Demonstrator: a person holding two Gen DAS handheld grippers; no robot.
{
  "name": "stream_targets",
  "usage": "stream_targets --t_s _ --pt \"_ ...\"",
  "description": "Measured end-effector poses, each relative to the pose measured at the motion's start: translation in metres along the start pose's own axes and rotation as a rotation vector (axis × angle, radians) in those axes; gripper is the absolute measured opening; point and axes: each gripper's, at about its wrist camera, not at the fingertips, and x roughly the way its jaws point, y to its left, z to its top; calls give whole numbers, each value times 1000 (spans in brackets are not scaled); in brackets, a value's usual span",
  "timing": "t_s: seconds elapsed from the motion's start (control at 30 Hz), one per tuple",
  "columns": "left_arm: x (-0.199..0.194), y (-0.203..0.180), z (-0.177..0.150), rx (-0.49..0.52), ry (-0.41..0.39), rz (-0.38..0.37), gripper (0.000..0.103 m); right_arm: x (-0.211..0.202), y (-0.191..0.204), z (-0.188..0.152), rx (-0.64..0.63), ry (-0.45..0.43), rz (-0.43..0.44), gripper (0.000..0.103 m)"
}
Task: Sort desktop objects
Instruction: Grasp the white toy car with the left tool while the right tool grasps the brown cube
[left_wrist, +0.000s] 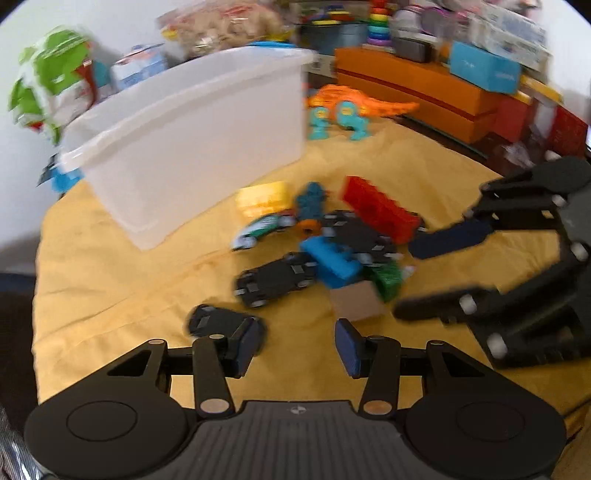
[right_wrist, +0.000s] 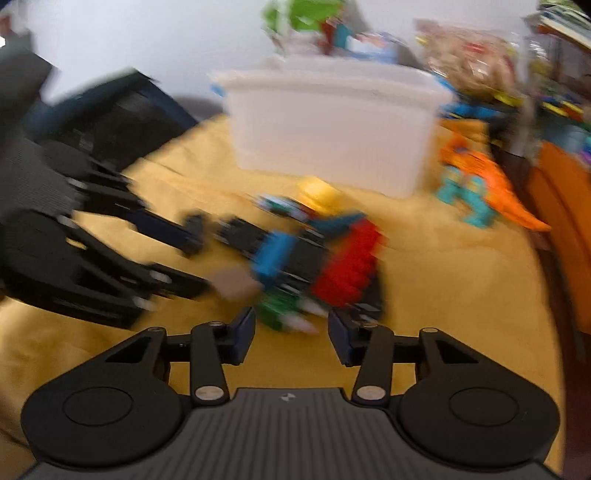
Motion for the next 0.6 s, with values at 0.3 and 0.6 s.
stream_targets --t_s 0.3,0.6 --pt "35 49 -3 -262 109 36 54 42 28 12 -156 35 10 48" --pt "46 45 1 -258 76 -64 28 25 27 -3 -113 72 29 42"
